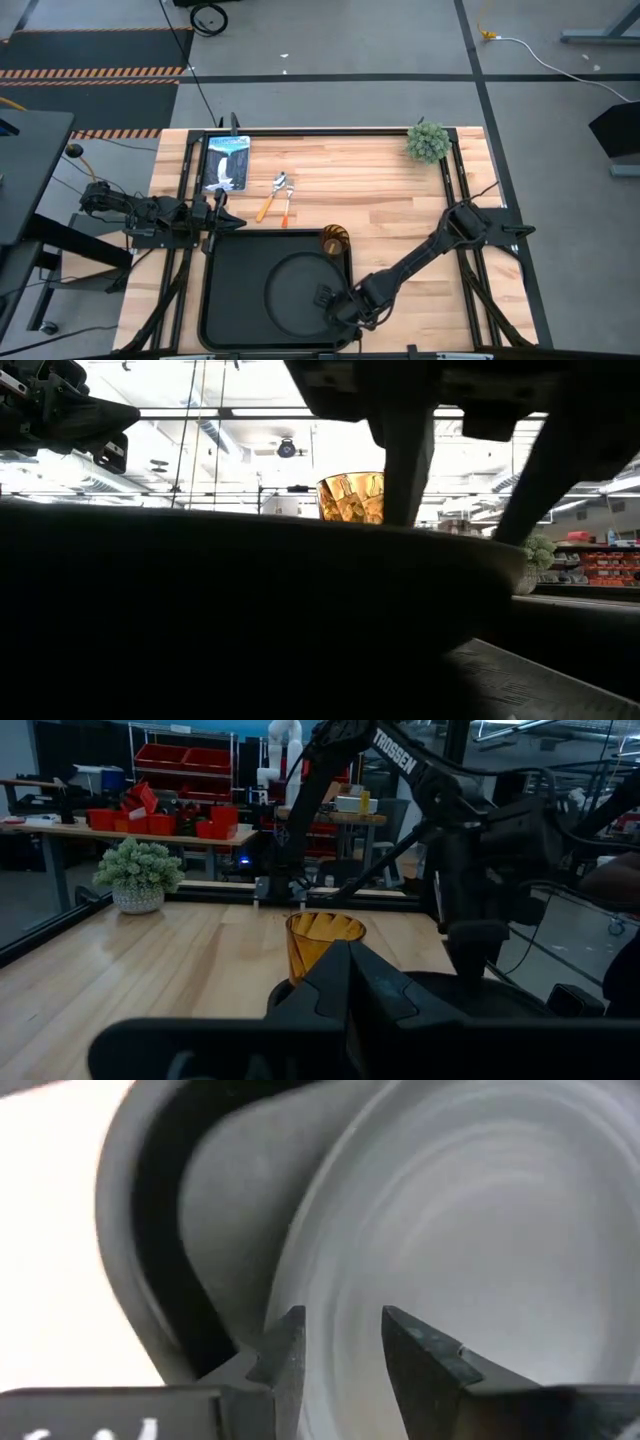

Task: Pick and place plate/cup/fork/spoon on tray
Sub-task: Put the orange fork on the black serving tray to the left of the black plate

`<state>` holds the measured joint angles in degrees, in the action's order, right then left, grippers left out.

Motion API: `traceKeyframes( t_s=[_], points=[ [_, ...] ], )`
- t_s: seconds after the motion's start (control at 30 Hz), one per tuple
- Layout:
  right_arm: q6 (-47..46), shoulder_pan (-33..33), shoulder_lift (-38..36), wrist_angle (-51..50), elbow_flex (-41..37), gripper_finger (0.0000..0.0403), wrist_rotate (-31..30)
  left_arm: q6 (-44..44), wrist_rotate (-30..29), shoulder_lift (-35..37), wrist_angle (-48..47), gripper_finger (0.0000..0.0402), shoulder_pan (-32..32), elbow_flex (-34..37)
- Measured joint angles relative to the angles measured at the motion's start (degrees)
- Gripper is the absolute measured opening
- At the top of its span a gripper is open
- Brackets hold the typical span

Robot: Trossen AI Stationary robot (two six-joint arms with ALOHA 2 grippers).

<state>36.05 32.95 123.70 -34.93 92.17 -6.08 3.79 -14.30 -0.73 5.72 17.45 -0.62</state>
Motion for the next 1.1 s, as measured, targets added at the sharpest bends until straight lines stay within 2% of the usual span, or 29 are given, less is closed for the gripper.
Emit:
traceKeyframes(
  t_s=[0.4, 0.53, 0.83, 0.93, 1.1],
  points=[
    [-1.7, 0.8, -0.3, -6.2, 3.1, 0.0139, -0.4, 0.0, 0.0, 0.0, 0.0, 0.0009, 0.0, 0.0],
    [-1.9, -0.7, -2.5, -1.2, 3.4, 0.0139, -0.1, 0.0, 0.0, 0.0, 0.0, 0.0009, 0.0, 0.0],
    [-2.8, -12.5, -7.5, 18.9, -0.9, 0.0133, 0.0, 0.0, 0.0, 0.0, 0.0, 0.0009, 0.0, 0.0],
    [-4.9, -16.8, -8.9, 21.6, -2.3, 0.0133, 0.4, 0.0, 0.0, 0.0, 0.0, 0.0009, 0.0, 0.0],
    [-9.3, -22.3, -11.7, 22.0, -2.5, 0.0132, 4.6, 0.0, 0.0, 0.0, 0.0, 0.0009, 0.0, 0.0]
  ],
)
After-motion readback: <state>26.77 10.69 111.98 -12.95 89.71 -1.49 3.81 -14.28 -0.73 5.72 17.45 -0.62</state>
